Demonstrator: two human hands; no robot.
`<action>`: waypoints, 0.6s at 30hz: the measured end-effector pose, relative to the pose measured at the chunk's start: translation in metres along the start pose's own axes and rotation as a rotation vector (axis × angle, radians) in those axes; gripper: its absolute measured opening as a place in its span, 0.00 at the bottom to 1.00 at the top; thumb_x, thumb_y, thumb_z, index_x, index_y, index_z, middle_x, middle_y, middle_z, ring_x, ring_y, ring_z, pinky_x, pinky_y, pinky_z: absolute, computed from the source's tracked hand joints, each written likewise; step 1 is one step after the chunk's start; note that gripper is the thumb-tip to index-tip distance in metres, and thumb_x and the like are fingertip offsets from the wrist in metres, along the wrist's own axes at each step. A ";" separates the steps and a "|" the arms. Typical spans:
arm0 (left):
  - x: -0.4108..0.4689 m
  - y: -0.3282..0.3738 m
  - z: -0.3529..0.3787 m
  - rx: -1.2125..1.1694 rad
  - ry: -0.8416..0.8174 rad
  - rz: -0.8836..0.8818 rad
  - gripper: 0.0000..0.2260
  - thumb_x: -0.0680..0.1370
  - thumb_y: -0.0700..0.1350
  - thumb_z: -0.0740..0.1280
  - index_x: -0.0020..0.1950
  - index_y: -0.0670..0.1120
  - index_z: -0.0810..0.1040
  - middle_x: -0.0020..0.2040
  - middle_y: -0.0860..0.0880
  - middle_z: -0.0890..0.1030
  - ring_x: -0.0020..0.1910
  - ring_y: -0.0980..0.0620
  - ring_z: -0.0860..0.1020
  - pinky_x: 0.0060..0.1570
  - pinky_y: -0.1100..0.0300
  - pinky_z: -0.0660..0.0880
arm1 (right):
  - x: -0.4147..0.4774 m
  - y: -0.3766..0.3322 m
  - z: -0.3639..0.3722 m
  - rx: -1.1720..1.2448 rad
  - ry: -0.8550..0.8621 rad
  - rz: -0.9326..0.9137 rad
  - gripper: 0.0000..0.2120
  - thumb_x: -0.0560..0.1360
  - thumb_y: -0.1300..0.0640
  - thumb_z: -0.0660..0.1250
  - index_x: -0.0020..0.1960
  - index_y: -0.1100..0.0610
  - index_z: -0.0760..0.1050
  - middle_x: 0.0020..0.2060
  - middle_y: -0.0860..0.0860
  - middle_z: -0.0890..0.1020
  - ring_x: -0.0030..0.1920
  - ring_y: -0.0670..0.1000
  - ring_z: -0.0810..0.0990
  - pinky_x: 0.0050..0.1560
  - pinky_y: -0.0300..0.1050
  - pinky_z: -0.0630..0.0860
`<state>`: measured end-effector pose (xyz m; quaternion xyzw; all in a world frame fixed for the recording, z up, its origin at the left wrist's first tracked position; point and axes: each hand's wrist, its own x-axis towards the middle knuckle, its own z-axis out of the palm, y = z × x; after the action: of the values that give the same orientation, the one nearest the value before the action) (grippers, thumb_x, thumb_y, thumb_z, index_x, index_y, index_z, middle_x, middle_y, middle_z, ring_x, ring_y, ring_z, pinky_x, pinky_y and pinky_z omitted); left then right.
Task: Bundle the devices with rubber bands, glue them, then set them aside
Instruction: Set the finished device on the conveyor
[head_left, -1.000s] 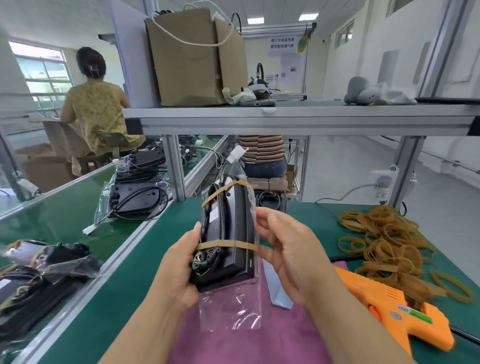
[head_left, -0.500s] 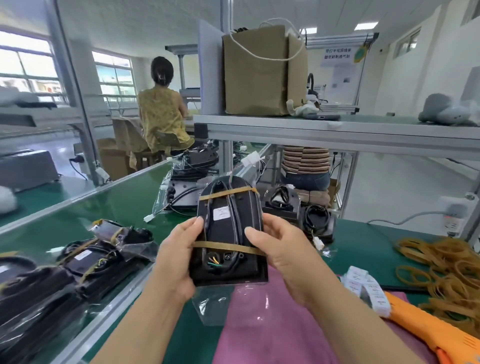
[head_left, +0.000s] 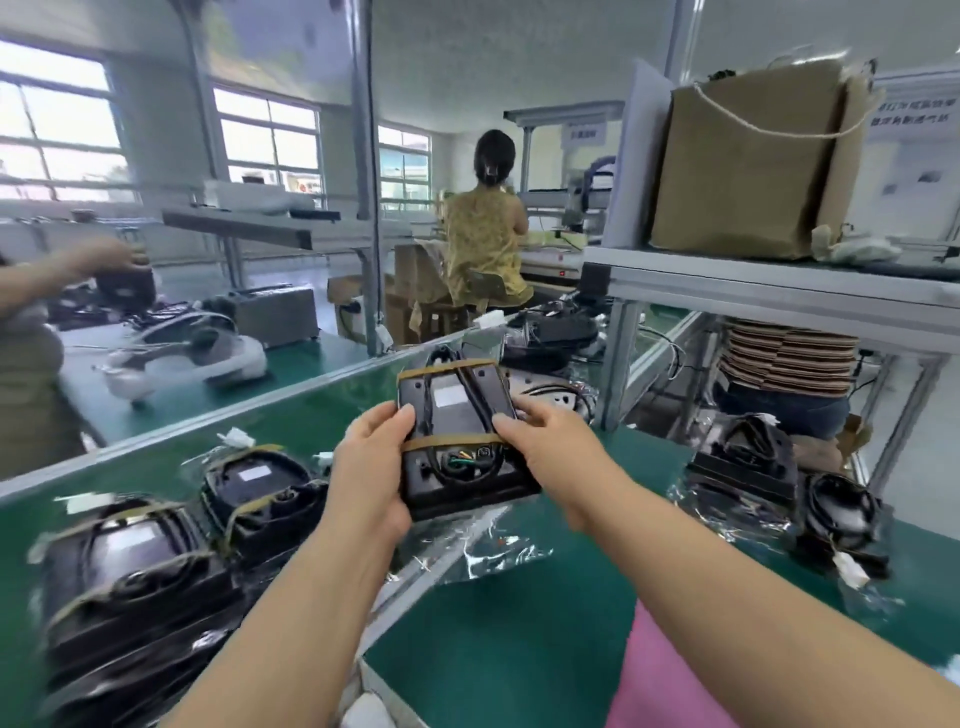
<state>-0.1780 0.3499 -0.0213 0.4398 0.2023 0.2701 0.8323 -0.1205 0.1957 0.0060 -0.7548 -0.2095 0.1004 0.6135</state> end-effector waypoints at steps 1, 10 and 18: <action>0.006 0.005 -0.005 -0.011 0.027 0.014 0.09 0.80 0.42 0.67 0.60 0.48 0.75 0.52 0.42 0.84 0.40 0.44 0.85 0.36 0.45 0.82 | 0.007 -0.004 0.008 -0.036 -0.007 -0.015 0.24 0.80 0.51 0.65 0.74 0.52 0.67 0.64 0.47 0.76 0.58 0.48 0.76 0.55 0.42 0.70; 0.046 0.032 -0.034 -0.040 0.209 0.111 0.08 0.80 0.43 0.67 0.59 0.50 0.74 0.53 0.44 0.83 0.46 0.44 0.84 0.46 0.41 0.82 | 0.058 -0.020 0.065 -0.152 -0.192 -0.045 0.26 0.79 0.50 0.64 0.76 0.51 0.64 0.62 0.44 0.73 0.52 0.43 0.73 0.47 0.35 0.67; 0.071 0.022 -0.036 0.018 0.337 0.158 0.16 0.82 0.39 0.60 0.70 0.46 0.72 0.61 0.42 0.80 0.59 0.40 0.79 0.61 0.40 0.76 | 0.097 -0.007 0.086 -0.227 -0.244 -0.002 0.26 0.79 0.54 0.63 0.76 0.53 0.66 0.71 0.53 0.71 0.60 0.49 0.67 0.57 0.43 0.62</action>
<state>-0.1500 0.4274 -0.0291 0.4105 0.3060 0.4026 0.7589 -0.0702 0.3159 0.0033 -0.8011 -0.2930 0.1665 0.4946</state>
